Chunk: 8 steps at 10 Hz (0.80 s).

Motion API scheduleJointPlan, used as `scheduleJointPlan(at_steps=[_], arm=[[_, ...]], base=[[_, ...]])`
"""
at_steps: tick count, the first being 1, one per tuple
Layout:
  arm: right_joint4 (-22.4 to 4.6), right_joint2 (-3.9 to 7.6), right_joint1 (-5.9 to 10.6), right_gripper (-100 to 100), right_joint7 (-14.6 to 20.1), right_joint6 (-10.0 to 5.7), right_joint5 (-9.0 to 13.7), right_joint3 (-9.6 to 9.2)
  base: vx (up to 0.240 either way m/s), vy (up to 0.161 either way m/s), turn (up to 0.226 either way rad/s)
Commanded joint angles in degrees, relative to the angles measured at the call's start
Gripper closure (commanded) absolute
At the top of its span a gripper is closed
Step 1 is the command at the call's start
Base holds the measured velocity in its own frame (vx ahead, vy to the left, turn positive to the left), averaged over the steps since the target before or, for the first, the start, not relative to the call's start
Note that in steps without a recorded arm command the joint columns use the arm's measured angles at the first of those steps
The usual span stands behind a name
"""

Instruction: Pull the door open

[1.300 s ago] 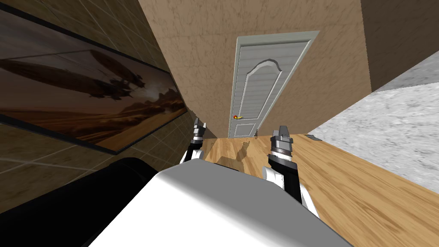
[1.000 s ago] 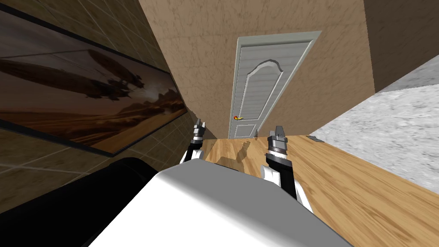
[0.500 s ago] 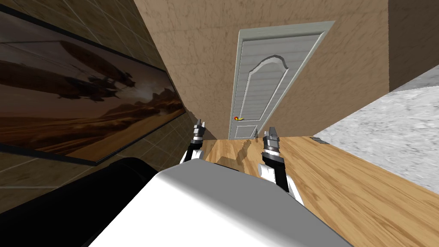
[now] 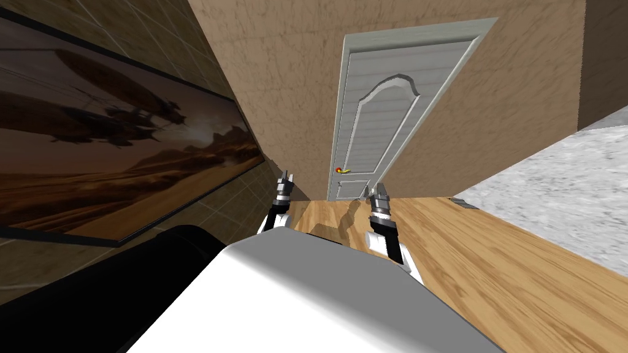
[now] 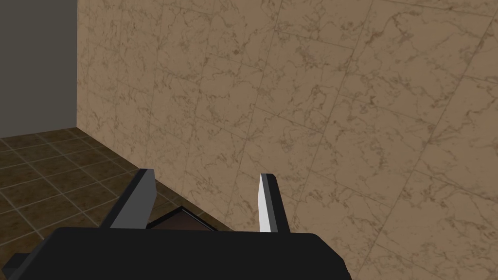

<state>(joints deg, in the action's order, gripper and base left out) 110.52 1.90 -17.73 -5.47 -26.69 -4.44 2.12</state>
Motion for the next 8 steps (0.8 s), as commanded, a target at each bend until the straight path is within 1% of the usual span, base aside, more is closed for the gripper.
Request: scheduleJointPlan(at_steps=[1, 2, 4, 5, 6, 7, 8], arm=[[-2.86, 0.54, 1.39, -100, 0.63, -1.08, 0.21, -0.45], [-3.69, 0.54, 1.39, -100, 0.63, -1.08, 0.21, -0.45], [-8.03, 1.46, 3.46, -100, 1.57, -2.05, 0.58, -0.97], [-8.26, 1.46, 3.46, -100, 1.57, -2.05, 0.58, -0.97], [-10.56, 1.93, 4.56, -100, 2.07, -2.57, 0.77, -1.24], [-12.18, 2.39, 5.66, -100, 2.56, -3.09, 0.96, -1.51], [-13.11, 2.39, 5.66, -100, 2.56, -3.09, 0.96, -1.51]], base=[[0.073, 0.003, 0.030], [0.063, -0.005, 0.011], [0.069, -0.005, 0.028], [0.058, -0.008, 0.013], [0.055, 0.001, 0.024], [0.071, -0.002, 0.031], [0.066, -0.008, 0.014]])
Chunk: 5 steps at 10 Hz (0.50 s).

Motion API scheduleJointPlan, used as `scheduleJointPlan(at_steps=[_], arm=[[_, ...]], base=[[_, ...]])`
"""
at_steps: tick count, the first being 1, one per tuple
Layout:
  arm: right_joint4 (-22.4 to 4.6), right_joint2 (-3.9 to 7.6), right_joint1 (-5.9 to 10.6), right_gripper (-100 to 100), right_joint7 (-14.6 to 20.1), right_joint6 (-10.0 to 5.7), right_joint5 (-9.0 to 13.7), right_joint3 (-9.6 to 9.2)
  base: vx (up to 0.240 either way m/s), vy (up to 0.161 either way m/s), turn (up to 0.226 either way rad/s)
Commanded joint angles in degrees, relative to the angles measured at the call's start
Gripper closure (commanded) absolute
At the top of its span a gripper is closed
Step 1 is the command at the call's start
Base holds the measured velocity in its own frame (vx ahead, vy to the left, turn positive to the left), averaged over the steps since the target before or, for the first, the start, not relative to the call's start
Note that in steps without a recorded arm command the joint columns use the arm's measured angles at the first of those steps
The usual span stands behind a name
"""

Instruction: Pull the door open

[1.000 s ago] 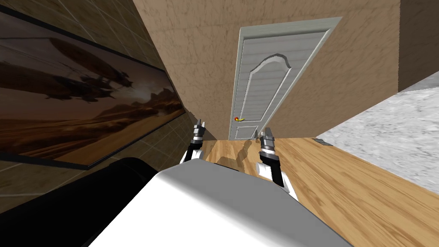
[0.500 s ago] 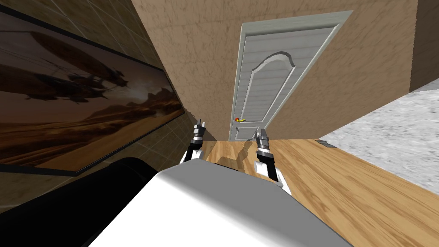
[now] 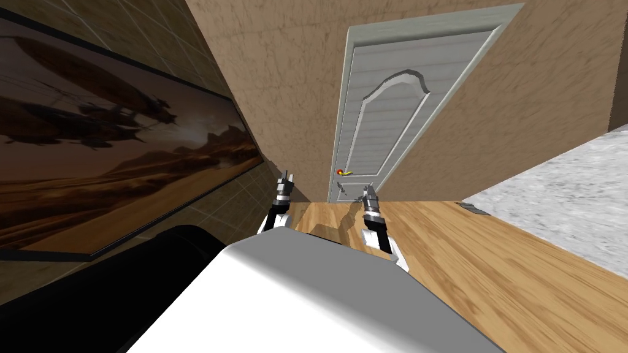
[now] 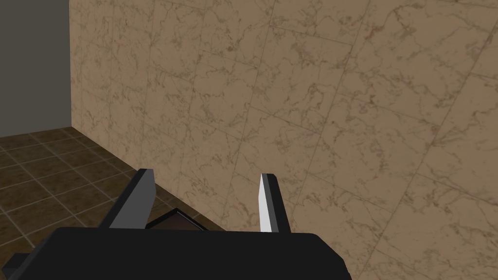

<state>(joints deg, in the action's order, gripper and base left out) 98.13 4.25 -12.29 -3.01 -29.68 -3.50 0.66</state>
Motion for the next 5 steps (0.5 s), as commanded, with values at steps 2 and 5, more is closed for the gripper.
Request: scheduleJointPlan(at_steps=[2, 5], arm=[[-4.92, 1.00, 2.51, -100, 1.14, -1.18, 0.42, -0.62], [-8.38, 1.47, 3.68, -100, 1.67, -1.73, 0.62, -0.91]], base=[[0.072, -0.009, 0.028], [0.059, 0.000, 0.018]])
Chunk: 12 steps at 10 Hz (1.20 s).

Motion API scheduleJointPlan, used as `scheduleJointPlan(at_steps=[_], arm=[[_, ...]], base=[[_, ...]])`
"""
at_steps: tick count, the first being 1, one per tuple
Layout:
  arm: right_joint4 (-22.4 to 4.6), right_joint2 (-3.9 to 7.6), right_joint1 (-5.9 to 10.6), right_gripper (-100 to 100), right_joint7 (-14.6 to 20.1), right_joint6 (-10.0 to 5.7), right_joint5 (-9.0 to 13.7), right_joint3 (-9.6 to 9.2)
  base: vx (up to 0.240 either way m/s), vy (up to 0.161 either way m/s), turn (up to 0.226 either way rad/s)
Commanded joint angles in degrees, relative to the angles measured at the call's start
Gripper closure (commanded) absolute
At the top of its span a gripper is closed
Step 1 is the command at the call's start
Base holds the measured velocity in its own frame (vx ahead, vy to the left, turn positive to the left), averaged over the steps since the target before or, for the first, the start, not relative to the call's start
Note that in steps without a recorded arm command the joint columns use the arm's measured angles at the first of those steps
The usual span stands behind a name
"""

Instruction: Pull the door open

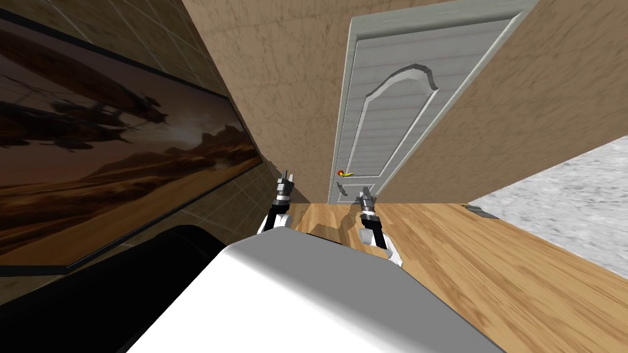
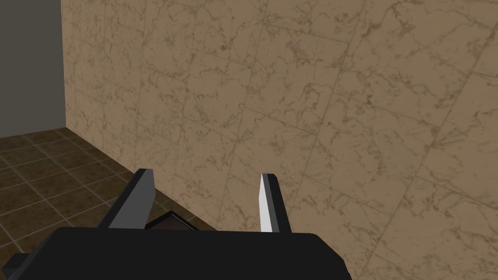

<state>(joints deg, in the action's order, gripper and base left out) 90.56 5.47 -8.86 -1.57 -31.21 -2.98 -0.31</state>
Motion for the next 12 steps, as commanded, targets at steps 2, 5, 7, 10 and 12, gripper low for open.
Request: scheduleJointPlan(at_steps=[2, 5, 7, 10, 12], arm=[[-4.68, 1.21, 2.63, -100, 1.30, -1.31, 0.52, -0.53], [-10.47, 2.16, 5.04, -100, 2.39, -2.44, 0.94, -1.12], [-13.20, 2.63, 6.24, -100, 2.93, -3.01, 1.15, -1.42], [-19.31, 3.55, 8.65, -100, 4.02, -4.14, 1.57, -2.02], [-21.95, 4.01, 9.84, -100, 4.56, -4.70, 1.77, -2.31]], base=[[0.059, 0.002, 0.032], [0.069, -0.009, 0.025], [0.065, -0.005, 0.019], [0.063, -0.010, 0.025], [0.071, -0.007, 0.027]])
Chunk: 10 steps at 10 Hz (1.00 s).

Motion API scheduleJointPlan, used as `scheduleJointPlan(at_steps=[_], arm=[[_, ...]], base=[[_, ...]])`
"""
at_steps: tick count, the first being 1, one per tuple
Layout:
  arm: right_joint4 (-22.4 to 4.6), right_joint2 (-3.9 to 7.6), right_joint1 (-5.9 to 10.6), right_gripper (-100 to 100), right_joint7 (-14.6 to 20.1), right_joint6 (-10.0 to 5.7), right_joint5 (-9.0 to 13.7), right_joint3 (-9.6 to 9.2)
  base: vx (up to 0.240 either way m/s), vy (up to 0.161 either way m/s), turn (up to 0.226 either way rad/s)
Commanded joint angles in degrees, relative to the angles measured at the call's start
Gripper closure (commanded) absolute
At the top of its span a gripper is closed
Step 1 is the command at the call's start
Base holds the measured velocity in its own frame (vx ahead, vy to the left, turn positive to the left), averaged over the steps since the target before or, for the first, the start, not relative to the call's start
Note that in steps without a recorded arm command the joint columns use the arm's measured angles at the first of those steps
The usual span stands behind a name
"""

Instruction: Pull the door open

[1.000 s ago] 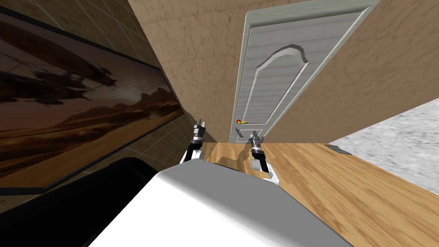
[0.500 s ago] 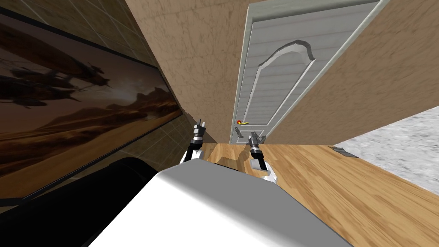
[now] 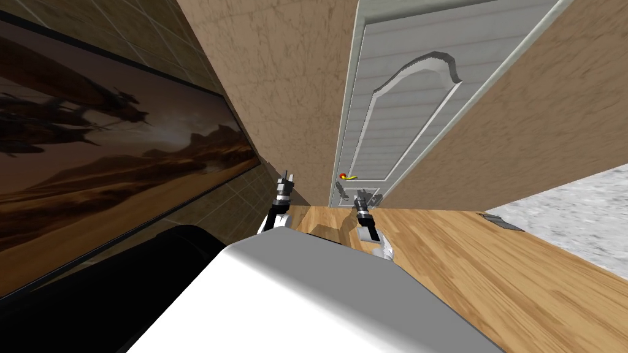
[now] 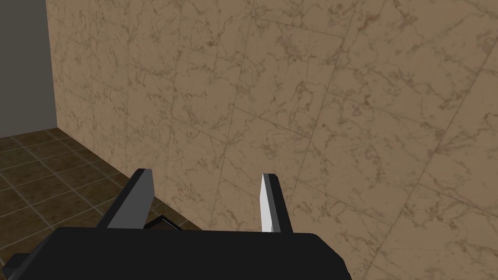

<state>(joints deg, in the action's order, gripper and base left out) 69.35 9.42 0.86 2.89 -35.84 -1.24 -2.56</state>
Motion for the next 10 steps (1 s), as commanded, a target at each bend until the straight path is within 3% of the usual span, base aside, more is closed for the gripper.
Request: scheduleJointPlan(at_steps=[1, 2, 4, 5, 7, 8, 10], arm=[[-2.86, 0.49, 1.28, -100, 0.63, -0.62, 0.23, -0.36], [-3.32, 0.49, 1.28, -100, 0.63, -0.62, 0.23, -0.36], [-7.32, 1.37, 3.62, -100, 1.68, -1.72, 0.64, -0.94], [-8.48, 1.37, 3.62, -100, 1.68, -1.72, 0.64, -0.94], [-12.95, 2.18, 5.82, -100, 2.68, -2.76, 1.02, -1.48], [-13.34, 2.18, 5.82, -100, 2.68, -2.76, 1.02, -1.48], [-17.08, 2.97, 7.96, -100, 3.65, -3.76, 1.39, -2.01]], base=[[0.050, -0.001, 0.018], [0.043, -0.002, 0.015], [0.068, 0.002, 0.031], [0.061, -0.017, 0.015], [0.068, -0.013, 0.029], [0.060, -0.012, 0.012], [0.073, -0.005, 0.027]])
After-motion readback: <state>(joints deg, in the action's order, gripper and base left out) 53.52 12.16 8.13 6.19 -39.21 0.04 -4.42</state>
